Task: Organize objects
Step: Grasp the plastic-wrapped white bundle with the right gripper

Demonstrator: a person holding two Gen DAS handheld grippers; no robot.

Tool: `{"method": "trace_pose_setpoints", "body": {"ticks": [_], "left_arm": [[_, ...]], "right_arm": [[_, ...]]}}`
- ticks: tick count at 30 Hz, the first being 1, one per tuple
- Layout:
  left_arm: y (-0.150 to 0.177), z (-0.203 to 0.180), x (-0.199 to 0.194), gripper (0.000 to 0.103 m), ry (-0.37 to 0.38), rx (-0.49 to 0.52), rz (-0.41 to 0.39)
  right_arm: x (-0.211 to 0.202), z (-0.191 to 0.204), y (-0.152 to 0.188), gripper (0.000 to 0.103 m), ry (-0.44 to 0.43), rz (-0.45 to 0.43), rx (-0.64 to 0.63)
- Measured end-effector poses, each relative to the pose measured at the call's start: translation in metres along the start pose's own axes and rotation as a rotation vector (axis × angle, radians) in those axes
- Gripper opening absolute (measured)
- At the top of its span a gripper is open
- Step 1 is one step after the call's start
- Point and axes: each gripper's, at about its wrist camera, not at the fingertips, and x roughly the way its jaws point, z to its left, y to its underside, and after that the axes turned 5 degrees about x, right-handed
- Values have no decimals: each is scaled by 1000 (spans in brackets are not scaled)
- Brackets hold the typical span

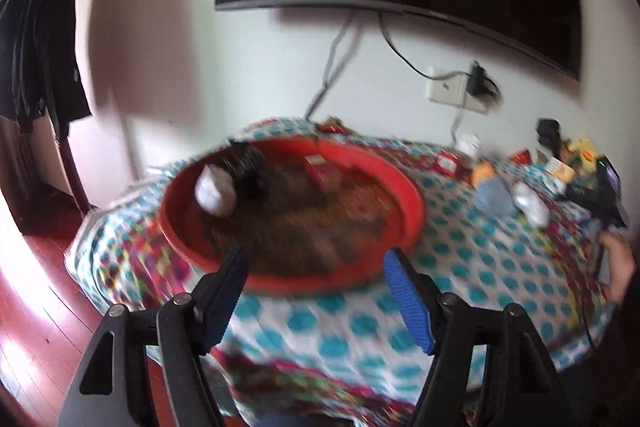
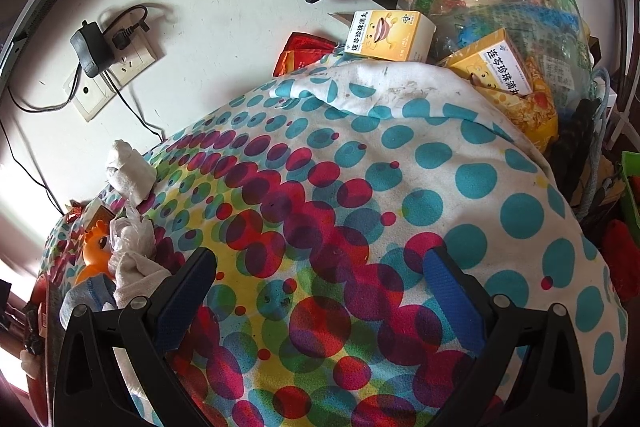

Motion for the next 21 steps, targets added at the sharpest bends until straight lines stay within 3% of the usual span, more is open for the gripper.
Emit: {"method": "trace_pose_setpoints", "body": {"ticks": [3,7,11,12,14,16,18,21], "left_arm": [[27,-16,1,72,70,1,44],[39,-30,10,72,144,-21,91],[34,-33,10,72,184,-51,89],[32,-31,9,72,184,-62,93],[32,-27,7,72,189,-94,98],[31,-24,4,72,183,-114,97],[29,-23,0,72,170,-113,86],[26,-21,-6,72,179,-119,58]], "right_arm": [[-4,8,7,103,59,15,-43],[-38,28,35,103,-34,-33,-89],[-52,90,73,102,-61,-26,-312],[-52,107,82,98,-56,-31,-385],[-45,134,97,71,-37,-22,-486],[-30,146,101,29,-23,37,-488],[-16,144,102,23,-50,98,-423],[-25,143,102,22,-53,50,-418]]}}
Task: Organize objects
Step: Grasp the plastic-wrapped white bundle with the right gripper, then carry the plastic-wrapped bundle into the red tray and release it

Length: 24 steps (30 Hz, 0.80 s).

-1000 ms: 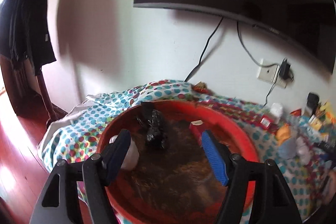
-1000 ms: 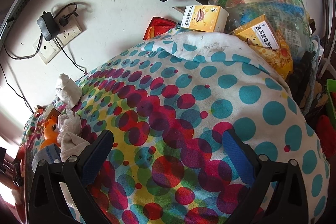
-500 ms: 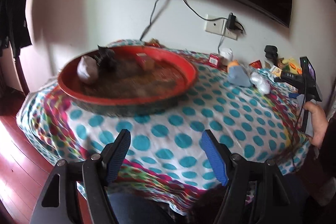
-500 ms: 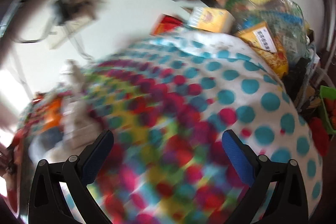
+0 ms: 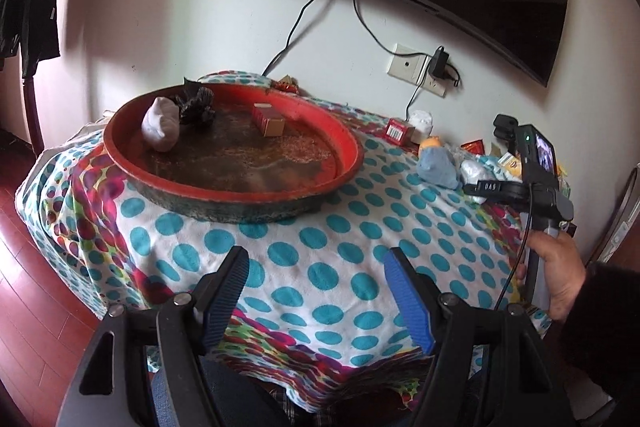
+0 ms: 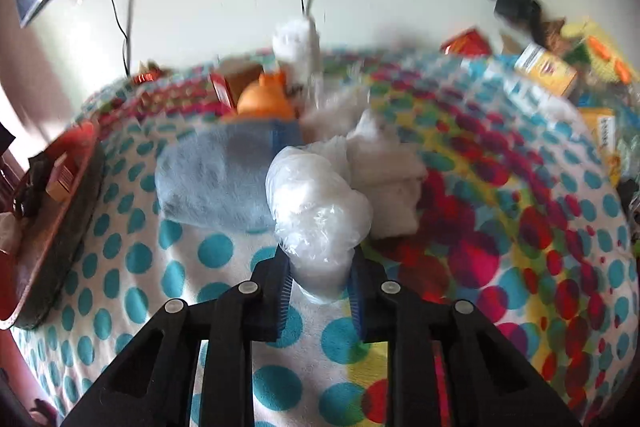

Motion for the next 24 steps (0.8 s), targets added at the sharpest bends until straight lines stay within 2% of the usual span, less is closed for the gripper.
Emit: {"method": "trace_pose_setpoints", "body": {"ticks": [4,7,10,15,19,24], "left_arm": [[-2,-8,-4,72,-7,35,-13],[-2,-14,-11,72,6,55,-39],[-2,-21,-15,72,-18,96,-51],[-4,-21,-31,72,-61,105,-131],[-6,-12,-36,72,-118,62,-160],[-9,8,-33,72,-190,-11,-148]], "right_arm": [[-14,-3,4,22,30,-18,-36],[-24,-13,2,22,39,-30,-23],[-34,-22,-4,22,47,-42,-7],[-44,-31,-20,22,57,-57,18],[-62,0,-35,22,11,-98,-47],[-77,61,-47,23,-90,-130,-118]]}}
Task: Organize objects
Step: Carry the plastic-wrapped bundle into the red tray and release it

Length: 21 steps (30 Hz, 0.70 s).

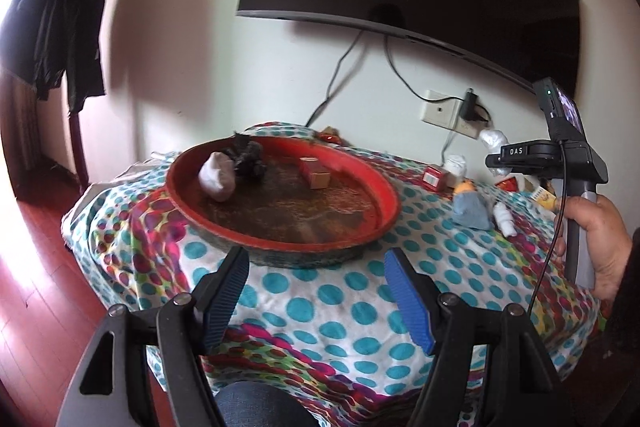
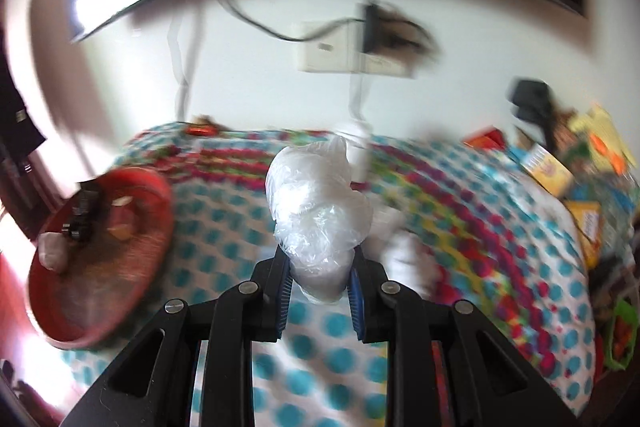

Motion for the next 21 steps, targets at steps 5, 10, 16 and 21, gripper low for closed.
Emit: {"method": "trace_pose_setpoints", "body": {"ticks": [5,10,16,21], "left_arm": [[1,8,3,72,-23,-23,10],[-2,13,-2,72,-47,-37,-26],[-5,22,-5,72,-66,-66,-45],[-5,25,-5,72,-68,-76,-42]], "right_arm": [[9,69,4,23,-80,20,-103],[22,131,24,23,-156,60,-207],[33,183,46,23,-231,116,-303],[37,220,64,23,-271,150,-396]]}}
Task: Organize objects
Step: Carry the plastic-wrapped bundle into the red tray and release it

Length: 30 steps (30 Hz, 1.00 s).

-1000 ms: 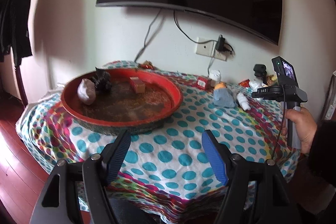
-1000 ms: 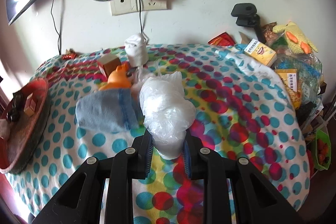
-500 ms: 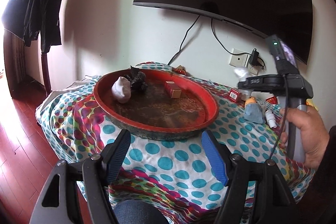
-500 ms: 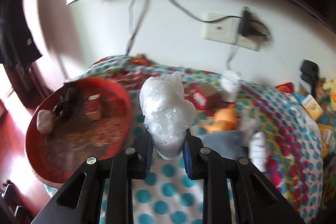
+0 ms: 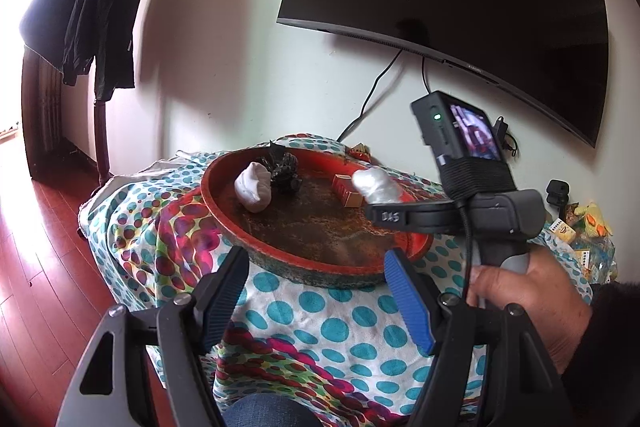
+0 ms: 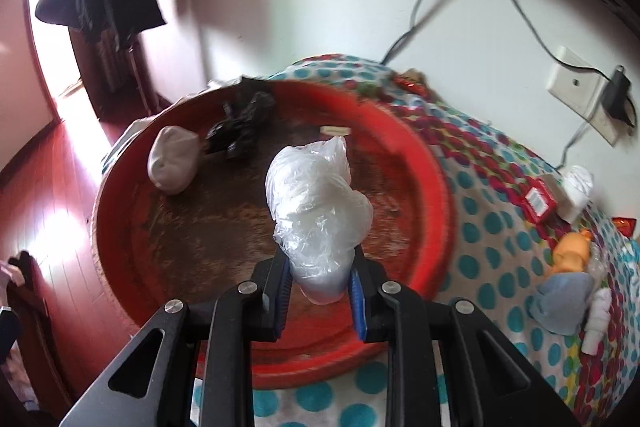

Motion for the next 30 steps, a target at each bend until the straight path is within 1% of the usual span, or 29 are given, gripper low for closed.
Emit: {"method": "trace_pose_setpoints", "body": {"ticks": [5,8,13,17,20,23,28,30], "left_arm": [[-2,1,-2,72,-12,-5,-19],[-1,2,-1,72,-9,-15,-1],[1,1,1,72,-9,-16,8],[0,0,0,72,-11,-10,-3],[1,1,2,72,-7,-22,13],[1,2,2,72,-10,-22,9],[2,2,2,72,-8,-25,14],[1,2,2,72,-8,-26,12]], "right_arm": [[17,21,8,23,-66,59,-33],[24,28,14,24,-95,89,-53],[26,35,20,24,-114,103,-82],[26,43,21,24,-136,110,-109],[29,48,21,24,-151,121,-119],[33,52,21,26,-172,137,-127],[37,54,20,27,-181,152,-125],[39,53,20,33,-188,160,-119]]}}
